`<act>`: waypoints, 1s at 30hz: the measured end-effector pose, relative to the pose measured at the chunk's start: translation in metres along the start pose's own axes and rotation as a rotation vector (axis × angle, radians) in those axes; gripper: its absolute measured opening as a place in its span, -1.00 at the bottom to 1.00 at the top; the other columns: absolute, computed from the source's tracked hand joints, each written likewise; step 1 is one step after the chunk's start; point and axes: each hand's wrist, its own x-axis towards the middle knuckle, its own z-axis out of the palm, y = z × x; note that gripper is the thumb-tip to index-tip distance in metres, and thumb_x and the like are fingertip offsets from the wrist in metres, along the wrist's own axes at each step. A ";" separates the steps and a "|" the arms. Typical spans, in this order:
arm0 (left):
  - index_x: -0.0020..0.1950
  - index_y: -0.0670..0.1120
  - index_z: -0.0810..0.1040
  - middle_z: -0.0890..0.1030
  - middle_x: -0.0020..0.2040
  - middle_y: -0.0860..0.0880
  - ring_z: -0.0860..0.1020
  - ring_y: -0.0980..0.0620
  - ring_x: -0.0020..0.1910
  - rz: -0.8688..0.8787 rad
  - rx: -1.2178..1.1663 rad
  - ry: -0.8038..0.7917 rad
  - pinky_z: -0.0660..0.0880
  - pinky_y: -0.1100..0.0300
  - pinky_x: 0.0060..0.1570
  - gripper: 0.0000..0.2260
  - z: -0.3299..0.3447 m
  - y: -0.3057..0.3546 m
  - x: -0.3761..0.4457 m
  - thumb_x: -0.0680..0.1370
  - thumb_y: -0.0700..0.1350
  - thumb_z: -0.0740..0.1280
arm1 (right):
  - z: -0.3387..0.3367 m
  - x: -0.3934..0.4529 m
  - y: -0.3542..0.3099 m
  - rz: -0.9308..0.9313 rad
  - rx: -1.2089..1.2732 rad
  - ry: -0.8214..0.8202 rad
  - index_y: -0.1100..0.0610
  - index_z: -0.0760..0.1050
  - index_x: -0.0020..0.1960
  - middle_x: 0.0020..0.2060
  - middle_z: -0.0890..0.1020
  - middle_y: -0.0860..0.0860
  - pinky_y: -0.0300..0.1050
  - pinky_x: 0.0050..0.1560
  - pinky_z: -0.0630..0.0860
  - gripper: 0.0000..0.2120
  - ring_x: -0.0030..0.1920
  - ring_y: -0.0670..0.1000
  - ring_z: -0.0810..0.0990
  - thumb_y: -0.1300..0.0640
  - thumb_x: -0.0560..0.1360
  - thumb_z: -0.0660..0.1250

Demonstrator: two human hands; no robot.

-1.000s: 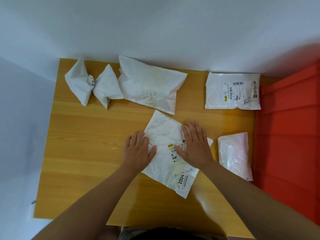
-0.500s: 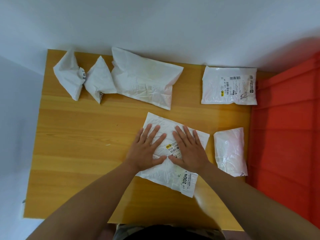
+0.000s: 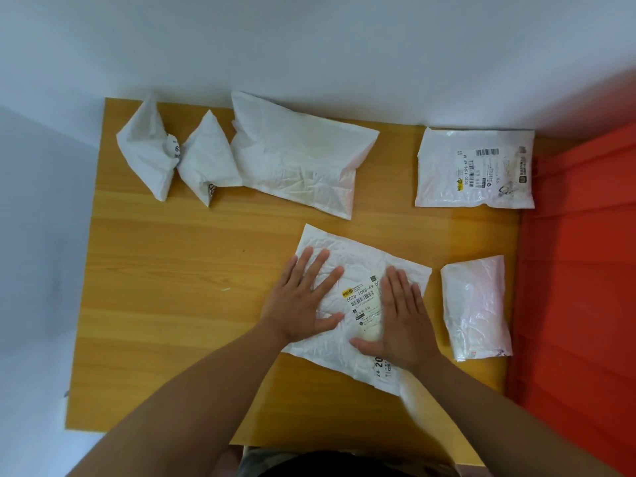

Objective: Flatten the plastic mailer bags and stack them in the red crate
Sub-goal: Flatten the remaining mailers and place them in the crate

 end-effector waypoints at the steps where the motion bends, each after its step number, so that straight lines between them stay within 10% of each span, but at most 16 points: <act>1: 0.60 0.05 0.17 0.09 0.61 -0.16 0.00 -0.23 0.59 -0.001 0.000 0.008 0.16 -0.23 0.47 -0.25 0.000 0.000 0.000 0.51 0.41 0.17 | 0.001 0.001 -0.001 0.001 -0.002 0.008 0.37 0.03 0.56 0.59 0.01 0.25 0.20 0.56 -0.03 0.20 0.60 0.22 -0.03 -0.57 0.35 0.16; 30: 0.56 0.08 0.25 0.15 0.59 -0.19 0.07 -0.24 0.58 -0.026 0.018 0.055 0.18 -0.24 0.46 -0.30 0.000 0.005 0.001 0.48 0.34 0.21 | 0.005 0.022 -0.025 -0.049 -0.099 0.114 0.30 0.22 0.54 0.56 0.17 0.25 0.23 0.51 0.14 0.01 0.57 0.23 0.11 -0.43 0.37 0.23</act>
